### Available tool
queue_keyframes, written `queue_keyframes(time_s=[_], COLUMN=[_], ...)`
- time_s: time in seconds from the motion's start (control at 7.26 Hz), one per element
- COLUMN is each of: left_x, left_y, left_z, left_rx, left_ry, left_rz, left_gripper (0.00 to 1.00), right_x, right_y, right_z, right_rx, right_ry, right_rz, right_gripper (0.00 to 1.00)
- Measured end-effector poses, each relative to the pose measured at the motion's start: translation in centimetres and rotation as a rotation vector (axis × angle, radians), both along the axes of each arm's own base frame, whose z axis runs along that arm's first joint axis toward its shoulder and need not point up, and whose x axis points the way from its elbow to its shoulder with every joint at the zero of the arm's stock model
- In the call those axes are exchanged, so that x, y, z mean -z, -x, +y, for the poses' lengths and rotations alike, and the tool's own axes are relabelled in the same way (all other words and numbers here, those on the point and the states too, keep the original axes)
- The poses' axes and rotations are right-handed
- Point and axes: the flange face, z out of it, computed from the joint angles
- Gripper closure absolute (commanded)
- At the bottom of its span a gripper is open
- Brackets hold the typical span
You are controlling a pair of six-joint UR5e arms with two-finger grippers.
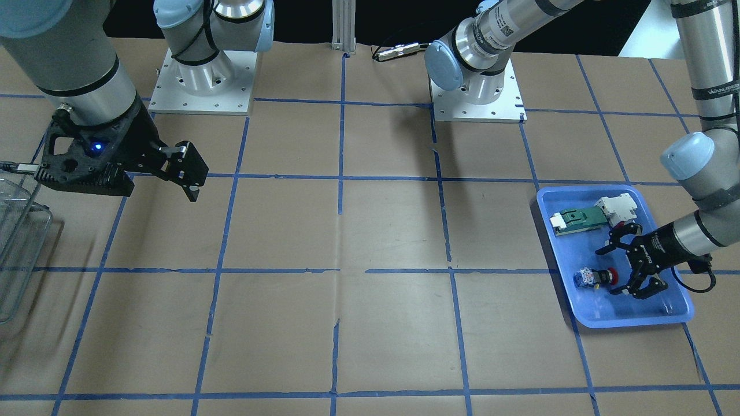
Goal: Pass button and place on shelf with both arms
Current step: 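Lower the left gripper onto the red push button and close it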
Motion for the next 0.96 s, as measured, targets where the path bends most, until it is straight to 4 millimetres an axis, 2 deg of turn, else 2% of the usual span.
queue_keyframes(time_s=[0.55,0.69,0.96], left_x=[0.10,0.10,-0.03], left_y=[-0.55,-0.57,-0.66], left_z=[0.35,0.37,0.29], left_rx=[-0.009,-0.009,-0.009], left_ry=[-0.003,-0.003,0.000], left_rz=[0.005,0.006,0.003], left_gripper=[0.00,0.15,0.86], right_x=[-0.01,-0.01,0.20], right_y=[-0.06,-0.08,-0.05], right_z=[-0.01,0.00,-0.15], right_rx=[-0.001,-0.001,-0.002], right_ry=[0.001,0.001,-0.002], right_rz=[0.000,0.000,0.000], right_gripper=[0.00,0.00,0.00])
